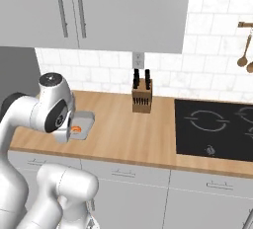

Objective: Take the meat container that has the shrimp and place it on the second highest rack of the freezer. Then take the vegetable container that has the lemon and corn and place it on the highest rack of the freezer.

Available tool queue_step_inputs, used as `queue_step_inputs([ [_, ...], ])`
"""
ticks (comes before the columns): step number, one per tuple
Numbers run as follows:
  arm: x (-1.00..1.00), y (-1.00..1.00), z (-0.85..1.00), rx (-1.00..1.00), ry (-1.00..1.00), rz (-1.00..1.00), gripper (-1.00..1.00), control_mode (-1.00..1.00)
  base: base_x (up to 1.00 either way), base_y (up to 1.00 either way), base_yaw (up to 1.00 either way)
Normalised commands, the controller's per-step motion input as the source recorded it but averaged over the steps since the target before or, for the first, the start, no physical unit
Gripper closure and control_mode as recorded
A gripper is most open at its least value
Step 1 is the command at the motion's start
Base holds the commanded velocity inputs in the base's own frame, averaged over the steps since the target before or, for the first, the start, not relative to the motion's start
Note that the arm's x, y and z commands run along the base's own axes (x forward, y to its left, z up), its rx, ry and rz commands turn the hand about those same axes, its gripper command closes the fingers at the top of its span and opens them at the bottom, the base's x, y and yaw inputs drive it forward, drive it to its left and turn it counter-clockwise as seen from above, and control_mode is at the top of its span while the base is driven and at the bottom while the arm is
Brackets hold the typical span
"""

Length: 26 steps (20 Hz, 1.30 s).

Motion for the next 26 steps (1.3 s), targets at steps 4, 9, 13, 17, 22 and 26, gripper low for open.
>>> queue_step_inputs([
  [4,0.11,0.32,-0.26,0.03,0.18,0.07,-1.0,-1.0,0.0,0.0,0.0],
  [9,0.23,0.25,-0.28,0.03,0.16,0.06,-1.0,-1.0,0.0,0.0,0.0],
  [13,0.4,0.18,-0.17,0.04,0.08,0.05,-1.0,-1.0,0.0,0.0,0.0],
  [17,0.42,0.14,-0.23,0.04,0.04,0.05,-1.0,-1.0,0.0,0.0,0.0],
  [22,0.24,0.09,-0.43,0.01,-0.01,0.02,-1.0,-1.0,0.0,0.0,0.0],
  [26,0.18,0.0,-0.47,0.0,-0.04,0.0,-1.0,-1.0,0.0,0.0,0.0],
])
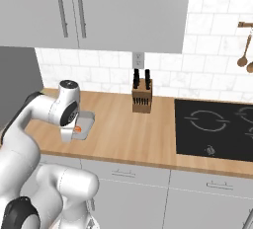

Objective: Take the meat container that has the shrimp and place it on the second highest rack of the freezer. Then take the vegetable container that has the lemon and corn and place it on the highest rack of the freezer.

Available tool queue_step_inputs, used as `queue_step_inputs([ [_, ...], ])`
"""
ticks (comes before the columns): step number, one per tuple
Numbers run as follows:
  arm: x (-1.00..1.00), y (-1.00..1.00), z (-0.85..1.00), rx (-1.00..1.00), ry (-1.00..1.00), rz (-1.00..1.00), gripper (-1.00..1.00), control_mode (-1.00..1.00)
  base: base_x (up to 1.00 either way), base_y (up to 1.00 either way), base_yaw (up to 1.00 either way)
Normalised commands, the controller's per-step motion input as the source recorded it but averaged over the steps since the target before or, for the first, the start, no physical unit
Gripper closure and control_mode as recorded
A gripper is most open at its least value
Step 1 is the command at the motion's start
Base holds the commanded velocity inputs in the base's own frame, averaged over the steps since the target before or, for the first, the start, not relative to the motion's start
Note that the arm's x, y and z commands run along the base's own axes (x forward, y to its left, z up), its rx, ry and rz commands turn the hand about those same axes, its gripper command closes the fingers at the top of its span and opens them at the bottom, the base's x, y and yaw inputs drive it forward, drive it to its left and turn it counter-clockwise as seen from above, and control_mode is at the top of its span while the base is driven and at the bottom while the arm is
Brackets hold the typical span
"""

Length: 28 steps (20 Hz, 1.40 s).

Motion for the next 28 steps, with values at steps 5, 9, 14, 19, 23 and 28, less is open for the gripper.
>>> queue_step_inputs([
  [5,0.32,0.0,-0.32,0.0,-0.02,0.0,-1.0,-1.0,0.0,0.0,0.0],
  [9,0.47,0.0,-0.18,0.0,0.0,0.0,-1.0,-1.0,0.0,0.0,0.0],
  [14,0.42,0.08,-0.13,0.0,0.0,0.0,-1.0,-1.0,0.0,0.0,0.0],
  [19,0.22,0.12,-0.15,0.0,0.0,0.0,-1.0,-1.0,0.0,0.0,0.0],
  [23,0.09,0.0,-0.27,0.0,0.0,0.0,-1.0,-1.0,0.0,0.0,0.0],
  [28,0.11,0.0,-0.33,0.0,0.0,0.0,-1.0,-1.0,0.0,0.0,0.0],
])
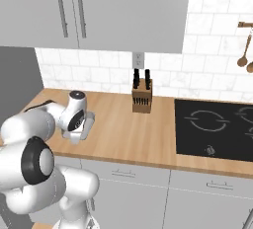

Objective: Take the meat container that has the shrimp and place it on the second highest rack of the freezer. Then take the vegetable container that has the lemon and corn and place it on the highest rack of the freezer.

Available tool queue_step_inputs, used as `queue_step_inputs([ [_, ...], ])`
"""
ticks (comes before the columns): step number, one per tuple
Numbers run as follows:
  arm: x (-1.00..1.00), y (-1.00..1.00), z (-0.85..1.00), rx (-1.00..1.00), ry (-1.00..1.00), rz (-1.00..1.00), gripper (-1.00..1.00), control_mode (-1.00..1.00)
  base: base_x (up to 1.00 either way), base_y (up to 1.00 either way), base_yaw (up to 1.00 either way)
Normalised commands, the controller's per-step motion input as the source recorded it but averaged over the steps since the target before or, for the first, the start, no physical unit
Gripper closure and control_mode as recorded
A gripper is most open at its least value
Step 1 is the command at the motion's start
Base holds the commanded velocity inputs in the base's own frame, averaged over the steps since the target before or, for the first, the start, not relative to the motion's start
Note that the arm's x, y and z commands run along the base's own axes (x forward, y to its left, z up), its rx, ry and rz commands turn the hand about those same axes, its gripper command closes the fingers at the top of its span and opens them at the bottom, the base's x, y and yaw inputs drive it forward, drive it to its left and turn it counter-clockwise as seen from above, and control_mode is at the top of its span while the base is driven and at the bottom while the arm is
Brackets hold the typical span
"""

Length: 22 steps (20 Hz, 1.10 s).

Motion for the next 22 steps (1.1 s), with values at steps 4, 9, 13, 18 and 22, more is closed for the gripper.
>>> queue_step_inputs([
  [4,0.18,0.0,-0.26,0.0,0.0,0.0,-1.0,-1.0,0.0,0.0,0.0],
  [9,0.18,0.0,-0.2,0.0,0.0,0.0,-1.0,-1.0,0.0,0.0,0.0],
  [13,0.12,0.02,-0.07,0.0,0.0,0.0,1.0,-1.0,0.0,0.0,0.0],
  [18,0.03,0.02,0.0,0.0,0.01,0.0,1.0,-1.0,0.0,0.0,0.0],
  [22,-0.12,0.0,0.31,0.0,0.0,0.0,1.0,-1.0,0.0,0.0,0.0],
])
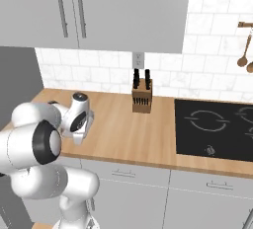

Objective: Take the meat container that has the shrimp and place it on the second highest rack of the freezer. Then take the vegetable container that has the lemon and corn and place it on the highest rack of the freezer.

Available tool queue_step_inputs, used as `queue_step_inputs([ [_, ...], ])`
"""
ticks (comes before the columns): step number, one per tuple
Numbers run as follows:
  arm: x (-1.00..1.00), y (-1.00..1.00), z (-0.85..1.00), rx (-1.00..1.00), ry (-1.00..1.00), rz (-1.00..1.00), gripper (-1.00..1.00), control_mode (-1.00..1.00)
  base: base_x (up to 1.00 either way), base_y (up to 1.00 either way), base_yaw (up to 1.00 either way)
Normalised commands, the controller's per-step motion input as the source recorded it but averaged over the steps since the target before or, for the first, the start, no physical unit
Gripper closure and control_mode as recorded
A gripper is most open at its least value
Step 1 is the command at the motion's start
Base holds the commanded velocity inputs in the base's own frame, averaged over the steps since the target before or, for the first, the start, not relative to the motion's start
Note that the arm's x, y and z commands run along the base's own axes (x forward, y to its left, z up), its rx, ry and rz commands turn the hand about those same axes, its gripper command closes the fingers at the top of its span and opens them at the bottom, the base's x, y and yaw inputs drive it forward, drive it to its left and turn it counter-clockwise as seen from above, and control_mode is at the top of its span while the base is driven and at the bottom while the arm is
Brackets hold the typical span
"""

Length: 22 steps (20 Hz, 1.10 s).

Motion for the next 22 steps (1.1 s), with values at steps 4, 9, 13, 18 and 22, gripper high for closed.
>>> queue_step_inputs([
  [4,-0.22,0.0,0.67,0.0,-0.02,0.0,1.0,-1.0,0.0,0.0,0.0],
  [9,-0.28,-0.22,0.98,0.0,0.0,-0.04,1.0,-1.0,0.0,0.0,0.0],
  [13,-0.33,-0.53,0.73,0.01,0.0,-0.18,1.0,-1.0,0.0,0.0,0.0],
  [18,-0.39,-0.78,0.43,0.03,0.0,-0.18,1.0,-1.0,0.0,0.0,0.0],
  [22,-0.52,-0.66,0.24,0.02,-0.03,-0.08,1.0,-1.0,0.0,0.0,0.0],
])
